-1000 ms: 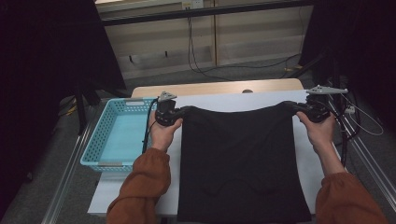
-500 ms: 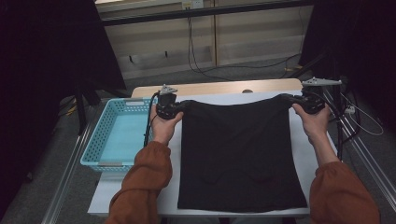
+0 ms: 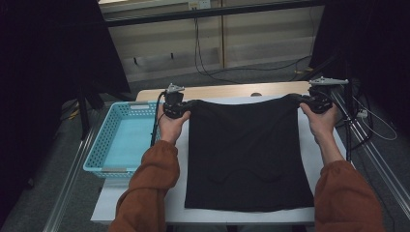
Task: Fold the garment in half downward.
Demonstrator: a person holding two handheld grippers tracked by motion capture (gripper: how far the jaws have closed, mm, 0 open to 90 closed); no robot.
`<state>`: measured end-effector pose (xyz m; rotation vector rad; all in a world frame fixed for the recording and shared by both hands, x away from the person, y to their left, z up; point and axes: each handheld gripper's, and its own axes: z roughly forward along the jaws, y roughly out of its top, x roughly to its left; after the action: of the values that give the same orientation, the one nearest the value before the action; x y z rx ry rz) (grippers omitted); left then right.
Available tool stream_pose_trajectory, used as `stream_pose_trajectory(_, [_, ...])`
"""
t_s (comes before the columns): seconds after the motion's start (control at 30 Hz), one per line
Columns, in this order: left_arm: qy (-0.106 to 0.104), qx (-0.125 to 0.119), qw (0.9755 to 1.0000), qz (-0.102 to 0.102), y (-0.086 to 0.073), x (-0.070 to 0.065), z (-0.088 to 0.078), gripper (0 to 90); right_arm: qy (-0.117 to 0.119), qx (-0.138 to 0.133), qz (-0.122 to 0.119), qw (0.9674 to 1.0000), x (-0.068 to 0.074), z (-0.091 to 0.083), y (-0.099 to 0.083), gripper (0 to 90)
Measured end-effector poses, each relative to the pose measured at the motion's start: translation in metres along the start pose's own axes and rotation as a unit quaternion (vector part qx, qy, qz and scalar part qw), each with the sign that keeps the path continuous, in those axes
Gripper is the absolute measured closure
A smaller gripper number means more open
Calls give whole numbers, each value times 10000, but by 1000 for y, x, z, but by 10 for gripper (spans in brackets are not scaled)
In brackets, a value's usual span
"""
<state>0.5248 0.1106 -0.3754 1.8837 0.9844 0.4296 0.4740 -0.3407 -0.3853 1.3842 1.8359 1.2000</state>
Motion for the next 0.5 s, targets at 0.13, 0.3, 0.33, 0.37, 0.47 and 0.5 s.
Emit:
stream_pose_trajectory(0.13, [330,140,9993,53,-2,3,4,719,-337,19,-35,9994,-2,4,-2,756])
stream_pose_trajectory(0.3, [342,148,9993,64,-3,0,2,634,-448,59,-16,9990,-6,3,-4,712])
stream_pose_trajectory(0.33, [316,136,9994,46,-4,-2,1,608,-427,59,-25,9991,-6,3,-4,698])
stream_pose_trajectory(0.37, [272,121,9996,25,-4,-5,0,597,-394,73,-22,9992,-5,2,-5,689])
stream_pose_trajectory(0.47, [141,-14,9999,-9,-6,-14,-7,536,-297,64,-54,9995,-1,-1,-9,653])
stream_pose_trajectory(0.5, [86,-49,9999,14,-8,-18,-9,526,-245,57,-84,9996,1,-3,-11,651])
